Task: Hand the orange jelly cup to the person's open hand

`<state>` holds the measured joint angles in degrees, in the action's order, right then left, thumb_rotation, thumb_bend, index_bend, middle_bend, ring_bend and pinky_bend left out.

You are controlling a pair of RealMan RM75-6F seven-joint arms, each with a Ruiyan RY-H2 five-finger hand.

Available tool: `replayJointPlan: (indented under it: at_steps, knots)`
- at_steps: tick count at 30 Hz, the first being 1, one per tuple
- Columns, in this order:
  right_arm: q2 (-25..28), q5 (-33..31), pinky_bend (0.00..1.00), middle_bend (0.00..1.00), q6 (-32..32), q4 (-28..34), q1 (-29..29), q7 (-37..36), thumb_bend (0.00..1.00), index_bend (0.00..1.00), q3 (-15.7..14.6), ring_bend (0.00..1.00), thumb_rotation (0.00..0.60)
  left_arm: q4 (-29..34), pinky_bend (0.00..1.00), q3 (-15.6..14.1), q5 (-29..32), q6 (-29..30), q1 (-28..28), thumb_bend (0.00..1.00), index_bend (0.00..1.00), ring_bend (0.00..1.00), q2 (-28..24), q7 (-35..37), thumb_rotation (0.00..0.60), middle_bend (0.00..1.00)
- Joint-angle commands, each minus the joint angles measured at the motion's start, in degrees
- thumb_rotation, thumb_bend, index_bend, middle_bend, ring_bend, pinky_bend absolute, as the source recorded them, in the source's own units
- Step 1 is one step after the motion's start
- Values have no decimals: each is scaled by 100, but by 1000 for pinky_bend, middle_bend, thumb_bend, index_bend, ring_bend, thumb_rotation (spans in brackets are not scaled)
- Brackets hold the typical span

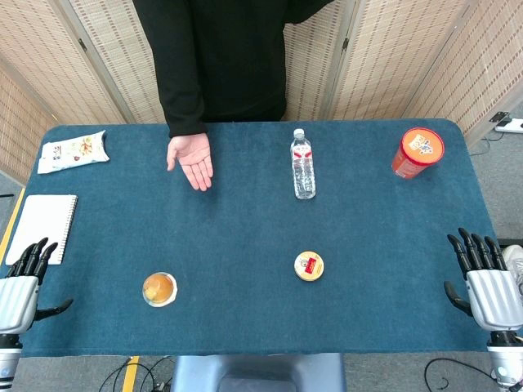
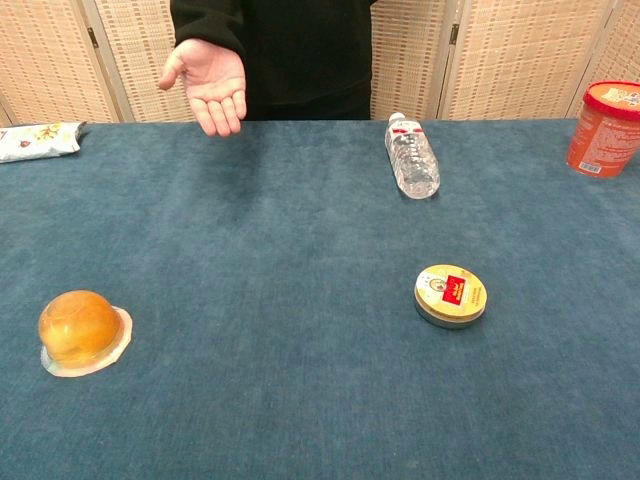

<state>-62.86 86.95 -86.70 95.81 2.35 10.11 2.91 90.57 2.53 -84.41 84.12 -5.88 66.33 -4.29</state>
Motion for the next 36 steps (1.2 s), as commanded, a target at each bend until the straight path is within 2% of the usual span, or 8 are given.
replayJointPlan:
  at_steps: [1, 5, 12, 17, 20, 27, 31, 36]
  knots:
    - [15, 6, 0, 0, 4, -9, 3, -33, 287, 0, 2, 0, 600, 27, 226, -29, -23, -44, -18, 144, 56, 0, 40, -60, 600, 44]
    - [42, 86, 0, 0, -42, 5, -23, -96, 287, 0, -37, 0, 600, 72, 227, -166, -94, -243, -67, 144, 56, 0, 188, -157, 600, 44]
    - [105, 260, 0, 0, -163, -2, -79, -277, 288, 0, -98, 0, 600, -27, 231, -602, -442, -1073, -383, 144, 111, 10, 537, -492, 600, 45]
    - [145, 403, 0, 0, -217, -19, -84, -407, 287, 0, -133, 0, 600, 83, 268, -485, -417, -1203, -552, 144, 134, 47, 714, -673, 600, 58]
    - [196, 460, 0, 0, -240, -23, -91, -514, 287, 0, -150, 0, 600, 305, 328, -456, -429, -1214, -606, 144, 136, 70, 785, -846, 600, 69]
    - [323, 755, 0, 0, -533, -85, -202, -867, 287, 0, -234, 0, 600, 475, 371, -376, -374, -1592, -912, 144, 231, 195, 995, -1313, 600, 225]
    - [342, 836, 0, 0, -746, -142, -283, -1025, 287, 0, -227, 0, 600, 519, 377, -319, -184, -2003, -1157, 144, 242, 200, 1113, -1409, 600, 232]
    - [340, 929, 0, 0, -863, -191, -338, -1070, 287, 0, -251, 0, 600, 288, 378, -209, 16, -2322, -1397, 144, 267, 200, 1222, -1271, 600, 247]
